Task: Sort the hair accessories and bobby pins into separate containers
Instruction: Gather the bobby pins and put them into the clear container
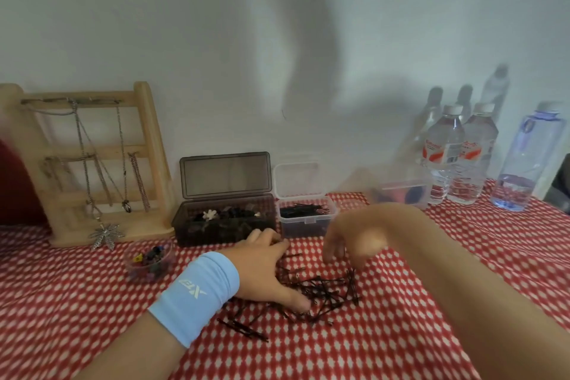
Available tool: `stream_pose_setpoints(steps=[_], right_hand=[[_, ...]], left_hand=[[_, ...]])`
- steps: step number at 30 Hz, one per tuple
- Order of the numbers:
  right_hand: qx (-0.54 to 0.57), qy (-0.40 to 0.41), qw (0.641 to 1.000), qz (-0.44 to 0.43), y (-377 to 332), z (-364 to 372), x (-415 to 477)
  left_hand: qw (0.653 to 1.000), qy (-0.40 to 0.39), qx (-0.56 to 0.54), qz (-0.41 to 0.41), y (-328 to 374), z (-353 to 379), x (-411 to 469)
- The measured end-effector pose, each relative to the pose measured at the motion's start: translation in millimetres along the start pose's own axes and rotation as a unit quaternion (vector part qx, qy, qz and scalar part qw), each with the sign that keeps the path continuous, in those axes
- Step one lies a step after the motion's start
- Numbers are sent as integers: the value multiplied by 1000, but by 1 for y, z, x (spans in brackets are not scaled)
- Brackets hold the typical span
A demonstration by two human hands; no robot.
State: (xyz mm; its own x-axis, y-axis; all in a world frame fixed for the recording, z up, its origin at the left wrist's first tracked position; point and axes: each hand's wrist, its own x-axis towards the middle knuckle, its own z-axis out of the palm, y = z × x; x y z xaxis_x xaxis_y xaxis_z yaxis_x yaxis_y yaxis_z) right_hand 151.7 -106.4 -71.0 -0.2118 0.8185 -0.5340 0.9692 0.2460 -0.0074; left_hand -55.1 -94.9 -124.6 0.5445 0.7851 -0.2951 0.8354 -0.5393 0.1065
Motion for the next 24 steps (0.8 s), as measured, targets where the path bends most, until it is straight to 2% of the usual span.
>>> stream_pose_setpoints(steps=[2,8,11,15,20,22,24], right_hand=[[-2,7,1000,16,1,9,-4],[37,21,998,45,-8,24,-1],[69,52,996,13,-17,24,2],[118,97,988,-34,-31,24,3],[115,152,981,-37,-34,22,-14],[123,132,983,-22,-33,23,-22],[95,74,992,22,-32,24,-23]], left_hand=[[1000,9,10,14,3,5,-5],[990,104,-52,80,11,9,-12],[990,95,-65,78,8,9,-17],[997,23,-66,38,7,12,-21],[994,93,-24,59,17,19,-17],[992,103,-32,71,13,16,-16],[989,110,-44,83,6,13,-16]])
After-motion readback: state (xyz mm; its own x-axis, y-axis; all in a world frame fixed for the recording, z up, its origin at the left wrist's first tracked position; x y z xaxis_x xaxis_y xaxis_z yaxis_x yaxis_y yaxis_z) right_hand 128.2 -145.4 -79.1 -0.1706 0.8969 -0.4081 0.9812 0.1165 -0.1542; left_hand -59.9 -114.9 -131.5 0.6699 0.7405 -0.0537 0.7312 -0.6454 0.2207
